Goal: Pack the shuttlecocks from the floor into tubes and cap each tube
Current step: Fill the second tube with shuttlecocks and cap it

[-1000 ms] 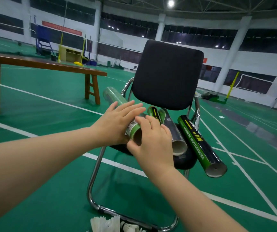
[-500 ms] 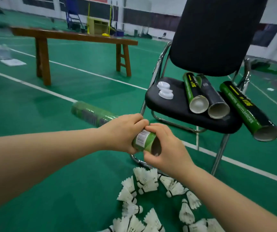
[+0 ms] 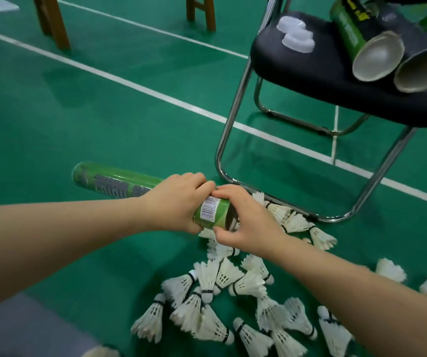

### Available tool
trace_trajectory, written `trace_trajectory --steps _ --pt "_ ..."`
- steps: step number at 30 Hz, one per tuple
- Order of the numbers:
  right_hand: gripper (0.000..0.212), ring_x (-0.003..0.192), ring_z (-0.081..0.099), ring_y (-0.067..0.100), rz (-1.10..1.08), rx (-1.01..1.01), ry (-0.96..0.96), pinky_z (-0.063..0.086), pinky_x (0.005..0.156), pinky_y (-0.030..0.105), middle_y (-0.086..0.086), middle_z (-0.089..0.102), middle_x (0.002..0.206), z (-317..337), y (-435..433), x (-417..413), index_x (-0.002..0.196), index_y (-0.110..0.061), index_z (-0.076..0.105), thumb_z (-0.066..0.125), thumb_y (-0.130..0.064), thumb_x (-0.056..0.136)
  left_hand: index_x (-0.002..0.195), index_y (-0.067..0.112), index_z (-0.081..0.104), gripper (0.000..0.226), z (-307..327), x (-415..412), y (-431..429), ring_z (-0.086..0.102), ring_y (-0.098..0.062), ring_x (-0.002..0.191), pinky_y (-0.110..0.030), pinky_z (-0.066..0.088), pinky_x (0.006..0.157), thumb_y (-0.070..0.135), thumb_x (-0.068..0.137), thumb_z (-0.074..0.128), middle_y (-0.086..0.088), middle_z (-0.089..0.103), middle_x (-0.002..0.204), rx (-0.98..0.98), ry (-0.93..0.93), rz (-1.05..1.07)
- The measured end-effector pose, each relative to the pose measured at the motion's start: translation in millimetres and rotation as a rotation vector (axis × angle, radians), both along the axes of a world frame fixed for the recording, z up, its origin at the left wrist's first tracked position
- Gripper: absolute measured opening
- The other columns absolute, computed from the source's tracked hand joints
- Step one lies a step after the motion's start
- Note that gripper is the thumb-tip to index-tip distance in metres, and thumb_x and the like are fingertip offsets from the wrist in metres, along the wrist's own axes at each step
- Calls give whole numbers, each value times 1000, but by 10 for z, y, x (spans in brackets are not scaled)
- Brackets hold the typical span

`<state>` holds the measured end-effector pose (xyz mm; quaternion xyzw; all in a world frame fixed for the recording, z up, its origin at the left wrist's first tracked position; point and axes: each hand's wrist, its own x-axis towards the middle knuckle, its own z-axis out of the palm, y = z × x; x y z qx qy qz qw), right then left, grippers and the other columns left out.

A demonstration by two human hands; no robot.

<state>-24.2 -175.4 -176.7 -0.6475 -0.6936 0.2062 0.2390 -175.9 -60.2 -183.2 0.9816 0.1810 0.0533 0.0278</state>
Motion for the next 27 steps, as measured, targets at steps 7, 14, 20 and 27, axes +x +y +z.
trace_trajectory --steps 7,14,20,27 --pt "63 115 45 8 42 -62 67 42 98 28 -2 47 127 -394 114 -116 129 -20 45 66 -26 70 99 13 51 60 -375 -174 22 53 -25 67 -38 48 56 48 53 68 -5 53 83 -61 77 74" --pt "60 117 39 4 121 -122 121 31 96 17 -6 43 131 -530 220 -338 133 -23 41 65 -23 78 95 17 48 56 -508 -491 38 51 -23 66 -35 45 56 52 53 61 -2 50 81 -73 101 168" --pt "61 120 39 6 135 -139 108 35 99 23 -7 40 134 -613 178 -348 134 -26 39 65 -27 79 96 15 48 62 -608 -516 -37 52 -24 67 -36 46 58 45 49 74 -3 51 82 -76 98 196" --pt "76 121 39 -1 -64 -225 307 34 98 23 -17 36 138 -745 50 -172 138 -35 28 71 -37 76 105 14 49 62 -786 -459 -101 44 -21 74 -31 34 64 48 59 72 -3 48 91 -161 116 325"
